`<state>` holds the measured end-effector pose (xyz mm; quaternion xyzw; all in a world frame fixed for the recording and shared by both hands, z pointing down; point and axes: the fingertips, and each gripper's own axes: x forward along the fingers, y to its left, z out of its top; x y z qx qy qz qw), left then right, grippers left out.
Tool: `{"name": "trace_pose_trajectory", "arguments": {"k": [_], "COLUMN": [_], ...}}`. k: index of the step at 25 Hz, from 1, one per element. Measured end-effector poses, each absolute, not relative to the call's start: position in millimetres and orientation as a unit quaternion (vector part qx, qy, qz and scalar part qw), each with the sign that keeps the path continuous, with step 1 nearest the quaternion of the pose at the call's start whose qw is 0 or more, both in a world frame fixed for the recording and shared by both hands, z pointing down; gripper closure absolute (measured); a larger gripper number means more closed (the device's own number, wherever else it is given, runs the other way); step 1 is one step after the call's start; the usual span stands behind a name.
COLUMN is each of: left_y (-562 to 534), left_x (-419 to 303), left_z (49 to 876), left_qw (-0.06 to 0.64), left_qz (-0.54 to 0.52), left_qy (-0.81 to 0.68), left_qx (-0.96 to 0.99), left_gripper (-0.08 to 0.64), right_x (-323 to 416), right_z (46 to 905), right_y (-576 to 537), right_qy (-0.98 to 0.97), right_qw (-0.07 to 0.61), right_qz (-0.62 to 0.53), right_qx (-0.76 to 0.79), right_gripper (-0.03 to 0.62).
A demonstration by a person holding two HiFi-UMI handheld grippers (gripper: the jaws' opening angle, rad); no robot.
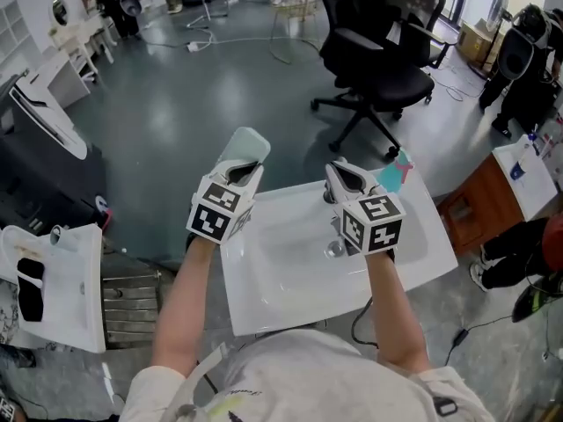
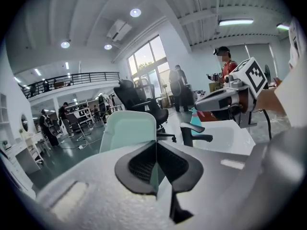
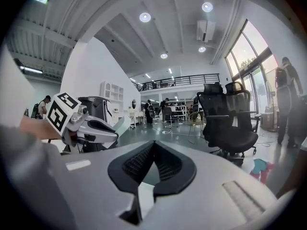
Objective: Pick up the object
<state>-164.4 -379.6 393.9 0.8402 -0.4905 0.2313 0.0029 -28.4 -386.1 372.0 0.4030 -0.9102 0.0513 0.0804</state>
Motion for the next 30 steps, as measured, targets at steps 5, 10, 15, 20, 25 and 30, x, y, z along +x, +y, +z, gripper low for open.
{"name": "trace_pose_trajectory", "arguments": {"k": [5, 10, 15, 20, 25, 30], "left_y": [-369.1, -353.9, -344.6, -343.1, -343.4, -343.2], "left_x": [-184.3, -196.7, -206.3, -208.4, -211.2, -214.0], "left_z": [375.9, 366.5, 366.6, 369.6, 370.5, 369.5], "left_qw": [0.003, 0.008, 0.013, 0.016, 0.013, 0.014], "left_qz": [0.179, 0.135, 0.114, 0.105, 0.105, 0.102], "left_qy": [-0.537, -0.568, -0.586, -0.594, -0.598, -0.600], "left_qx": [0.824, 0.812, 0.802, 0.797, 0.795, 0.794], "left_gripper": [0.550, 0.550, 0.549, 0.549, 0.549, 0.549], "right_x": [-34.7, -37.0, -39.6, -38.2, -34.7, -35.1], "right_z": [369.8, 368.5, 368.2, 367.1, 366.7, 365.8], "right_y": [-383.8, -382.5, -380.0, -379.8, -380.6, -379.8], "right_qy": [-0.912, -0.914, -0.915, -0.914, -0.912, -0.912], "right_qw": [0.078, 0.074, 0.070, 0.067, 0.066, 0.066], "right_qz": [0.046, 0.045, 0.042, 0.042, 0.041, 0.039], "right_qx": [0.399, 0.397, 0.395, 0.398, 0.403, 0.403], "right_gripper": [0.589, 0.589, 0.589, 0.589, 0.589, 0.589]}}
